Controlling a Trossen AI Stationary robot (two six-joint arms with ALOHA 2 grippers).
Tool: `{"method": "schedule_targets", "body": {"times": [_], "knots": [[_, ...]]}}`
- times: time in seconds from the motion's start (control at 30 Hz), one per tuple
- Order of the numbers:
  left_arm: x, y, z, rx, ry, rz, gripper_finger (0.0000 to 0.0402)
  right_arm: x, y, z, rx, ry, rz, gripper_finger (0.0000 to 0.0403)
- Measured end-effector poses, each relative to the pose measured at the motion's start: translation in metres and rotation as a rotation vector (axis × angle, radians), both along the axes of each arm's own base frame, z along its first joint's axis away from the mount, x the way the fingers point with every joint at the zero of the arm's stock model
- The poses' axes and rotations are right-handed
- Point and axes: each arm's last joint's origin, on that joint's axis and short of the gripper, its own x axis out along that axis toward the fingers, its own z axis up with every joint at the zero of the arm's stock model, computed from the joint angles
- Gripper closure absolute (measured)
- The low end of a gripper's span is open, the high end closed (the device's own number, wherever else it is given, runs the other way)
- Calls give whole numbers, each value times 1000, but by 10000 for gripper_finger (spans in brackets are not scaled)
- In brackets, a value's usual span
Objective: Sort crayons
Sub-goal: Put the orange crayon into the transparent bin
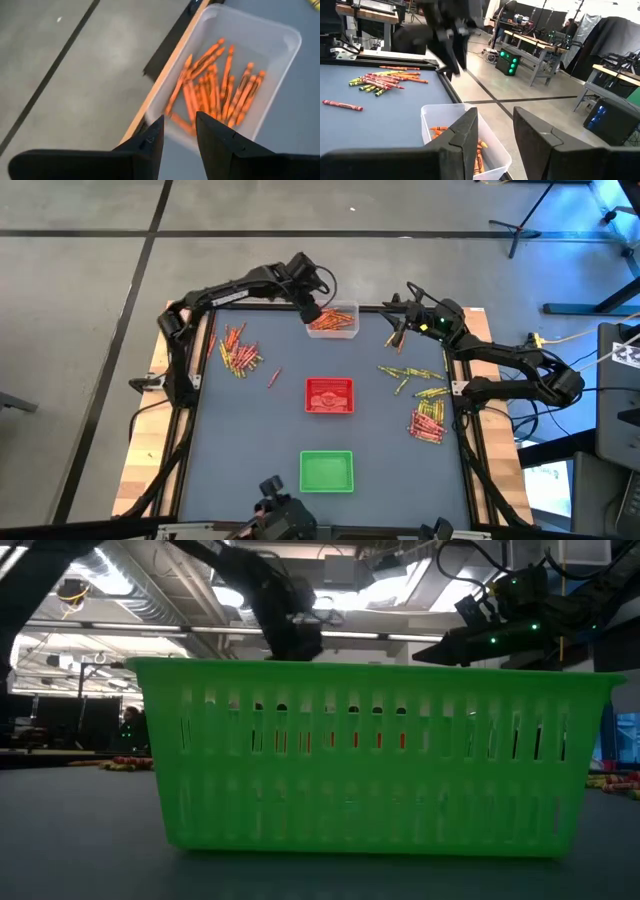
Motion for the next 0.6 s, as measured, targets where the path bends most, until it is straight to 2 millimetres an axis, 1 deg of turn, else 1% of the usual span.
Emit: {"method": "schedule_targets", "body": {"times": [0.1,0.17,0.27,0.43,0.6], "knots": [[-17,-4,16,-6,22,69,305,0,0,0,1,1,0,279],[-29,-7,23,-15,60,123,305,0,0,0,1,1,0,279],[-44,-8,26,-39,134,210,305,0,0,0,1,1,0,279],[-67,-6,18,-111,264,364,305,0,0,0,2,2,0,279],[-90,4,-8,-197,334,474,305,0,0,-1,5,5,0,279]]}}
